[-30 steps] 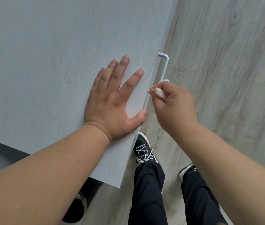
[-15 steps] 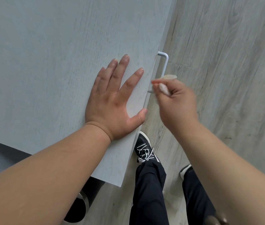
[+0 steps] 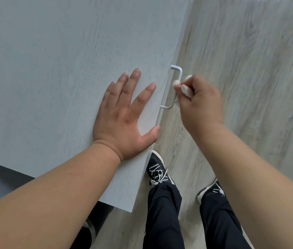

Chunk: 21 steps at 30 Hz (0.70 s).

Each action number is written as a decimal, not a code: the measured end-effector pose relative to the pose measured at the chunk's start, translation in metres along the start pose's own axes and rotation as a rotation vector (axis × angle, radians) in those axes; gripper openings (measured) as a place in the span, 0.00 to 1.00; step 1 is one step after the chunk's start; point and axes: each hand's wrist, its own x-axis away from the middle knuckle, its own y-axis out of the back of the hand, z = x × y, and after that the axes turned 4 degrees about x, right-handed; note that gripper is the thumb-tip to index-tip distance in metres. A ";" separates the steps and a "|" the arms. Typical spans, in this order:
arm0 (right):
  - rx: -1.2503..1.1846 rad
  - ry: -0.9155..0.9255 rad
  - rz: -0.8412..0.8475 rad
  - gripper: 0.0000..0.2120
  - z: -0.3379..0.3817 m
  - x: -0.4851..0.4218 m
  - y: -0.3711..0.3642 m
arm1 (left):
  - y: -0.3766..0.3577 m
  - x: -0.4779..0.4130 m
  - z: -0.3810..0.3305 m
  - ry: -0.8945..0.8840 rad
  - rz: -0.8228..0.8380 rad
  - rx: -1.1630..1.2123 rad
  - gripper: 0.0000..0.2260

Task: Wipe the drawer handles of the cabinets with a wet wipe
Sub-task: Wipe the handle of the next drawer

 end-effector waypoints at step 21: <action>-0.027 -0.197 0.144 0.11 0.022 -0.035 0.021 | 0.001 -0.005 -0.004 0.042 0.069 -0.045 0.36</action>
